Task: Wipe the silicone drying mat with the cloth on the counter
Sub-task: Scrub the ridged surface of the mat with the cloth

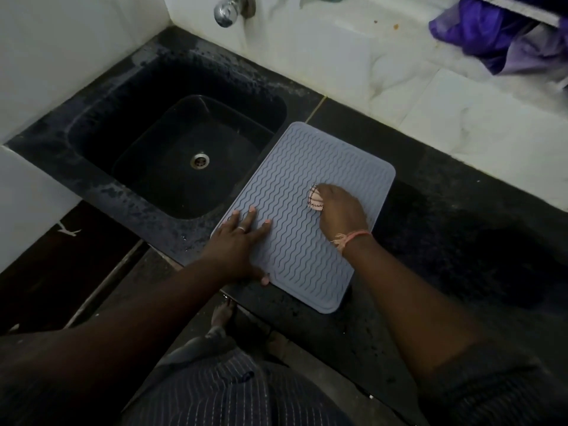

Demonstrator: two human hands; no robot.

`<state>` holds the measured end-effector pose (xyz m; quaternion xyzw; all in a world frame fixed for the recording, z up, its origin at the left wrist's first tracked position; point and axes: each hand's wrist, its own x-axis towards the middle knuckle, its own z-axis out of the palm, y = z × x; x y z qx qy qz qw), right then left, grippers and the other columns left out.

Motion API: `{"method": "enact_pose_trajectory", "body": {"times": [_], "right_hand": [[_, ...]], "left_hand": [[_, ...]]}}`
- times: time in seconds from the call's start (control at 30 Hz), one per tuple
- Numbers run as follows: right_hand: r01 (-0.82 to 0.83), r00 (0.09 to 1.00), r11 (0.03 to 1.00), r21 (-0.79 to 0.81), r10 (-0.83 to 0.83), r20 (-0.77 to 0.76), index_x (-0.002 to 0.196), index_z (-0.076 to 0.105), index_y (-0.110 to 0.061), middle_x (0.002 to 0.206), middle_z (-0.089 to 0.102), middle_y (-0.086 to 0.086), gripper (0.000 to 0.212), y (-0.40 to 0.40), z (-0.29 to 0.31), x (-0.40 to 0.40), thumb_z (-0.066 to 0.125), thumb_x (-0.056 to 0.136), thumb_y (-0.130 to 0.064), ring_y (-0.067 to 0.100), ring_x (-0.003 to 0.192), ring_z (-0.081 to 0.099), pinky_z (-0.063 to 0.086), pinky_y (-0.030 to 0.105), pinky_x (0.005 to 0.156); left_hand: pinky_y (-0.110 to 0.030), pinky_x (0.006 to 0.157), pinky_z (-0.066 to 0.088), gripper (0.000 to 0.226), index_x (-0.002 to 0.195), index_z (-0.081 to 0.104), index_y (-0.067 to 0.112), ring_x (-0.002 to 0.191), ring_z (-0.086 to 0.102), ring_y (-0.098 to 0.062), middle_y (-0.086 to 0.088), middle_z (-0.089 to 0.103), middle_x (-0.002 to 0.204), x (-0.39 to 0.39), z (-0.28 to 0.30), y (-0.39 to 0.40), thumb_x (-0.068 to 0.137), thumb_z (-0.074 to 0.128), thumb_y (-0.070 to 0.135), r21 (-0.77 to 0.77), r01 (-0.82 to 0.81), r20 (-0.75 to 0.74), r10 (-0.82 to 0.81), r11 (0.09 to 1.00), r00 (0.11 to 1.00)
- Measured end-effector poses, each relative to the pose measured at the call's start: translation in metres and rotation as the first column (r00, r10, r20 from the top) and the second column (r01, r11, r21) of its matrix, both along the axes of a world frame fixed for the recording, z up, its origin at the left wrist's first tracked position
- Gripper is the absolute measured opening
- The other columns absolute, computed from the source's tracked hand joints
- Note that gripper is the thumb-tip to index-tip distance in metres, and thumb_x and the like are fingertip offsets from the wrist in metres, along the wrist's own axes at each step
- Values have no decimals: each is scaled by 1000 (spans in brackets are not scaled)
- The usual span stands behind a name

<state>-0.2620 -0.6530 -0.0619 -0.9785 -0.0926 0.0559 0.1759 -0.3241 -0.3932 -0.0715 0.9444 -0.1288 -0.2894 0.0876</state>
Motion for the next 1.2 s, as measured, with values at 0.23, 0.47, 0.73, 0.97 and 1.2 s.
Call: {"method": "enact_pose_trajectory", "body": {"times": [0.23, 0.47, 0.73, 0.97, 1.2], "right_hand": [[1, 1000, 995, -100, 0, 16, 143, 51, -10, 141, 58, 10, 51, 46, 7, -68, 46, 92, -10, 26, 124, 58, 48, 40, 105], [-231, 957, 973, -19, 224, -187, 133, 61, -21, 127, 67, 2, 42, 64, 29, -129, 63, 91, -18, 24, 116, 62, 53, 41, 97], [113, 992, 976, 188, -99, -83, 140, 60, -16, 138, 62, 6, 52, 55, 25, -45, 55, 92, 2, 23, 126, 58, 43, 32, 109], [-9, 1000, 1000, -23, 10, 19, 128, 67, -12, 127, 69, 8, 47, 104, 13, -93, 65, 82, -2, 30, 115, 66, 53, 38, 99], [-92, 973, 987, 130, 116, -197, 131, 68, -23, 130, 70, 1, 47, 103, 32, -143, 63, 86, -11, 23, 120, 63, 49, 37, 106]], "left_hand": [[-59, 124, 12, 136, 158, -12, 50, 156, -18, -32, 8, -25, 168, 2, 5, -5, 60, 80, 76, 26, -21, -4, 21, 999, 1000], [-54, 126, 16, 122, 160, -9, 45, 157, -12, -36, 1, -20, 170, 6, 6, -2, 76, 76, 66, 31, 31, -5, -31, 999, 999], [-36, 124, 27, 102, 165, 7, 28, 157, 14, -17, 7, -2, 172, 16, 22, 20, 89, 73, 11, -107, -76, -14, 75, 991, 997], [-39, 124, 26, 86, 164, 2, 15, 158, 10, -20, -4, -6, 172, 22, 18, 15, 99, 58, 12, 22, 37, 40, -38, 999, 998], [-40, 126, 15, 85, 162, -8, 7, 159, -4, -25, -11, -15, 171, 23, 18, 14, 103, 51, 15, 38, 68, -41, -67, 997, 997]]}}
